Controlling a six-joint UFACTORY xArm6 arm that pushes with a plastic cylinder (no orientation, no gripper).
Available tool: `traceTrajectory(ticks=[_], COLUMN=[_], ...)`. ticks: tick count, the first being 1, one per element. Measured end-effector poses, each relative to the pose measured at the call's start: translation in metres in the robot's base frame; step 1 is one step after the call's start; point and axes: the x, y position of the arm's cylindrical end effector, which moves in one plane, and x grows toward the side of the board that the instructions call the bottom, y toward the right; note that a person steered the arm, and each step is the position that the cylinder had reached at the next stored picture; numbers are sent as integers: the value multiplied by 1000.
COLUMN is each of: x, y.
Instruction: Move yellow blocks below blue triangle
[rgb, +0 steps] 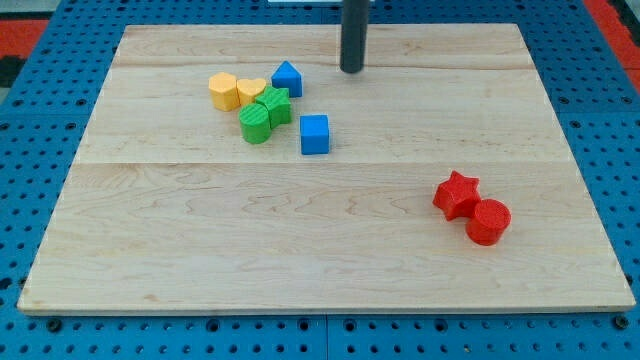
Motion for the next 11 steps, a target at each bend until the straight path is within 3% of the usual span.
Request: traceTrajectory(ticks=[1,2,3,5,9,11], x=[-43,-41,18,89,79,79], y=[-83,-172,-166,-246,-186,-88])
